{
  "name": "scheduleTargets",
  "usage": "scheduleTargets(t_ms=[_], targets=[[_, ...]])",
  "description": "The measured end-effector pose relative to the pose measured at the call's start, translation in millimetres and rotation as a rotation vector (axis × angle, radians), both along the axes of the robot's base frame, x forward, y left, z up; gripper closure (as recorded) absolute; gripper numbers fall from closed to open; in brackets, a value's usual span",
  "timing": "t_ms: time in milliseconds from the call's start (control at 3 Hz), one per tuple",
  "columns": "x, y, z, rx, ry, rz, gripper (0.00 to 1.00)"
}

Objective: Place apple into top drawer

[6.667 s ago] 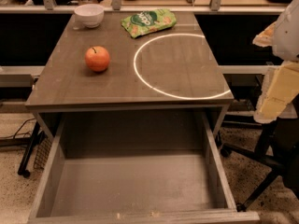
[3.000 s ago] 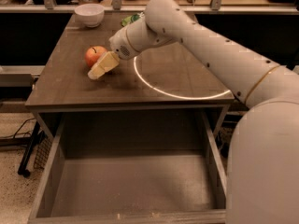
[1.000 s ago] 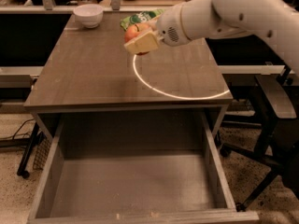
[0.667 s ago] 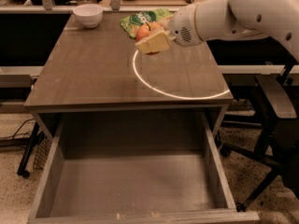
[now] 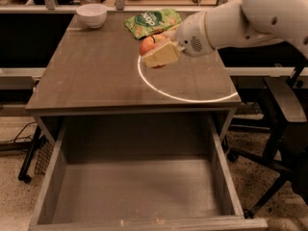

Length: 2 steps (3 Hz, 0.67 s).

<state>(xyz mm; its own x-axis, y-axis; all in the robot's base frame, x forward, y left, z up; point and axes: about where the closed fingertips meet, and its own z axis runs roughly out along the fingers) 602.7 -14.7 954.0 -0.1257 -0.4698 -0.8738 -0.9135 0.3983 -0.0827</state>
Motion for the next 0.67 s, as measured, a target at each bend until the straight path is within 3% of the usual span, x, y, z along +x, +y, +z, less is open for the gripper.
scheduleTargets(t_ms=[333,667], targets=[[-65,-30,-5,-0.012,0.063,0.047,1.0],[-115,-63,-15,-0.05,0.092,0.05,1.0]])
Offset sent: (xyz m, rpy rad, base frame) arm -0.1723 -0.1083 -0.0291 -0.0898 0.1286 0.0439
